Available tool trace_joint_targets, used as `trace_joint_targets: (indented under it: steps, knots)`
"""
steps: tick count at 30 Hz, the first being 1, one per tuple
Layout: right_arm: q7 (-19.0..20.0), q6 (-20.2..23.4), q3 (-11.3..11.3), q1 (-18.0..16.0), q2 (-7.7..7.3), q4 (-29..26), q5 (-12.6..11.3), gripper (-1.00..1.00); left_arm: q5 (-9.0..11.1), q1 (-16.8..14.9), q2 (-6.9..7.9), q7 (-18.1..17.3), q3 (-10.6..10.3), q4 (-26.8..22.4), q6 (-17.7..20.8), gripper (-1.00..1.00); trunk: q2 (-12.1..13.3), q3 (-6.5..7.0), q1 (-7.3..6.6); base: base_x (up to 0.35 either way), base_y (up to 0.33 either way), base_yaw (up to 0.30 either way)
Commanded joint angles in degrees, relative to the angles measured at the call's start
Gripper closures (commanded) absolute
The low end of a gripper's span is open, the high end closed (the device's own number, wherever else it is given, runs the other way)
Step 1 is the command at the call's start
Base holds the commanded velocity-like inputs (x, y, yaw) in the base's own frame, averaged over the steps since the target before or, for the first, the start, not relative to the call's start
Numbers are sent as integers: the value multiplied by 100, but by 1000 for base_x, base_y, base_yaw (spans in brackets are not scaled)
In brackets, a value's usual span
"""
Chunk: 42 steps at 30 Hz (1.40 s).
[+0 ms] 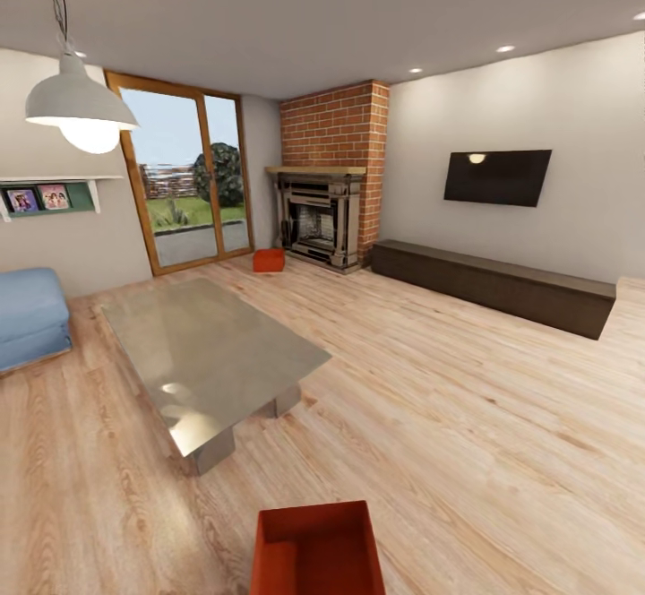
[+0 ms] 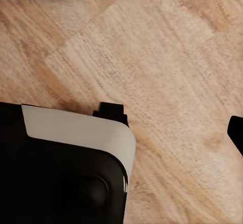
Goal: Move the two storage containers from the living room to the garage. In the garage, place one container on the floor and stack the other container on top of it (either order is fine).
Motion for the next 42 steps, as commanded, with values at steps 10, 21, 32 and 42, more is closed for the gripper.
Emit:
trace_joint_targets:
  steps: [10, 21, 32, 42]
  knots:
    - [8, -60, 29, -8, -5, 15, 21, -100, 29, -2, 4, -5, 11, 0, -11, -100, -3, -5, 0, 0, -96, 0]
    - [8, -57, 29, -8, -4, 17, 21, -100, 30, -2, 7, -5, 12, 0, -11, -100, -3, -5, 0, 0, -1, 57]
    - [8, -49, 29, -8, -5, 19, 21, -100, 30, -2, 6, -5, 12, 0, -4, -100, -3, -5, 0, 38, 31, 2]
    - [8, -28, 29, -8, 7, 19, 21, -100, 30, -2, 11, -5, 12, 0, -4, -100, -3, -5, 0, 33, 32, 0]
